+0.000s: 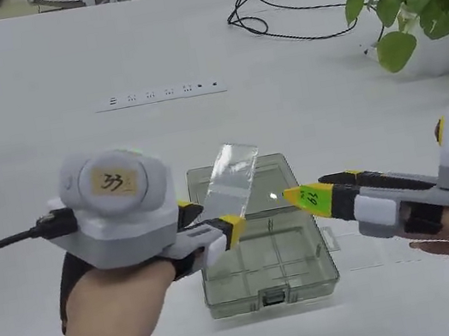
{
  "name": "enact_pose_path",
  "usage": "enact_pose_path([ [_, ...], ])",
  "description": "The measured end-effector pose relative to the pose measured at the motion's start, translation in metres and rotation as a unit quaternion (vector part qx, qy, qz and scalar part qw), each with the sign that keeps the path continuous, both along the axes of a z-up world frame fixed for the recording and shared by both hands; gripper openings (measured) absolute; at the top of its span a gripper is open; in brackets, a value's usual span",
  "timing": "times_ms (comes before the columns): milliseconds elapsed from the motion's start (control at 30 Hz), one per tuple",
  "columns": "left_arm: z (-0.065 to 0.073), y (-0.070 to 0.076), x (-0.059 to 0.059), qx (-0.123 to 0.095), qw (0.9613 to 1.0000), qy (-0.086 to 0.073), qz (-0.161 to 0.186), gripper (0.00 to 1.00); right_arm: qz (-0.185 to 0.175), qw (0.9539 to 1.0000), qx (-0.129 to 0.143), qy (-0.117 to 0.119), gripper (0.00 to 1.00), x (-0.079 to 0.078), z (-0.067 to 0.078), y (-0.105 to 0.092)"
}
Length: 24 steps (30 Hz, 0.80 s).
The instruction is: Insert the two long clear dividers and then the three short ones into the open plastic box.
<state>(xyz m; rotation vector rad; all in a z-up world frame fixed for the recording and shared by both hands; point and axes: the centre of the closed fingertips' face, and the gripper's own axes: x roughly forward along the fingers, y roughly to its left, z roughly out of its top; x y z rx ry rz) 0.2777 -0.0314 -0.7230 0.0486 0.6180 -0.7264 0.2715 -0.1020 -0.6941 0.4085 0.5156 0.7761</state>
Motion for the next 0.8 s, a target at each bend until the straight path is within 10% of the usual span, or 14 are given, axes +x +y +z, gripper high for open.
enact_pose_path([
  [800,0.003,-0.029,-0.006,-0.013,0.9996,-0.012,-0.022,0.30,-0.032,0.9954,0.062,0.065,0.15,0.020,-0.007,0.016],
])
